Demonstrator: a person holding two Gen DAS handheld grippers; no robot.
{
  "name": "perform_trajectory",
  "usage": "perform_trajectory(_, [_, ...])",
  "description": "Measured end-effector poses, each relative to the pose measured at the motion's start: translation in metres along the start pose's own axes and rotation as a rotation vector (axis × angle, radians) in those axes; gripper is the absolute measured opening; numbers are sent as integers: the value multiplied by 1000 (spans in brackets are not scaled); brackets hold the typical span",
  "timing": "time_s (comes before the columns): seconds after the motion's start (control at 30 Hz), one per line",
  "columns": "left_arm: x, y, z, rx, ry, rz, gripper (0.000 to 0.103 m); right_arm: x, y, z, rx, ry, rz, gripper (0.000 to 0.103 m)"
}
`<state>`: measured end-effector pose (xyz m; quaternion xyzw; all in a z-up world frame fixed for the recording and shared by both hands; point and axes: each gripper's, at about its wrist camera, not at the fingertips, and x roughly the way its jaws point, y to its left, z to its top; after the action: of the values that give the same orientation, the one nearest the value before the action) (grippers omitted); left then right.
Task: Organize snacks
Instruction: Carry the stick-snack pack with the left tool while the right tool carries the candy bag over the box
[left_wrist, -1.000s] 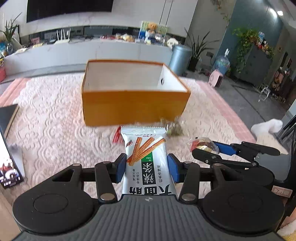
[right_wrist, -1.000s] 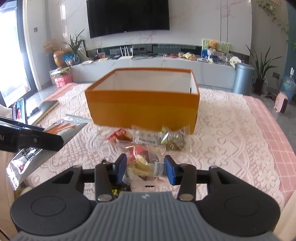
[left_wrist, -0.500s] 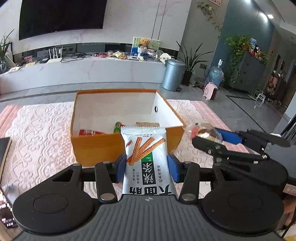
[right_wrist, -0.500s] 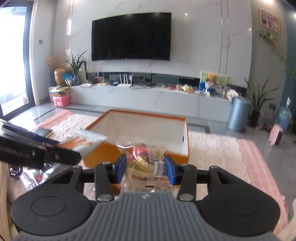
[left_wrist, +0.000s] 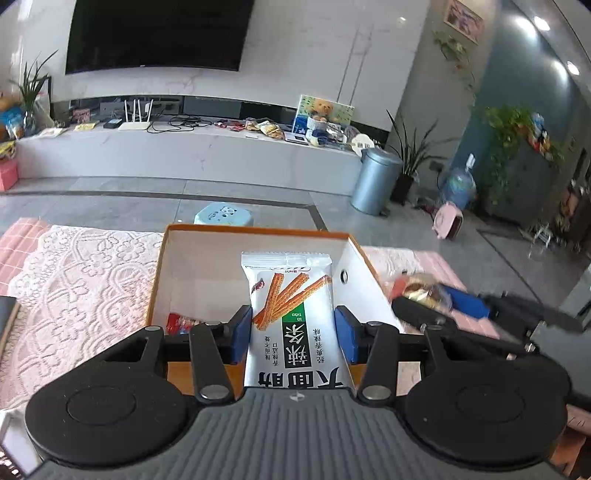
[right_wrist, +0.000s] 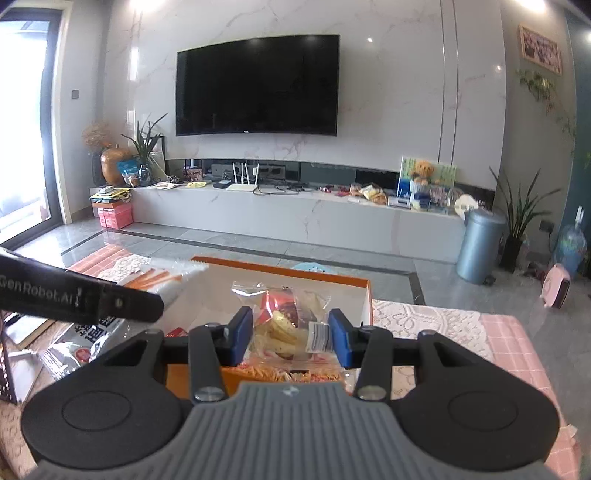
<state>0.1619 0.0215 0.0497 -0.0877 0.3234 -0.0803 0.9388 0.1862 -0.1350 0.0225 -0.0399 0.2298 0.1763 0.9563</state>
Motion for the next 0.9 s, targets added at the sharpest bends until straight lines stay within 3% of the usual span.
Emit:
perform_trajectory(0.23, [50,14,17,-27,23,44,54,61,-12,10,24,83,4,43])
perform_trajectory(0.63, [128,24,15,48,181,157,54,161,-18,0,-17,264,-5,44])
perform_trajectory(0.9, [154,27,5,63,277,204,54,197,-7,-10,-99,361,-20,46])
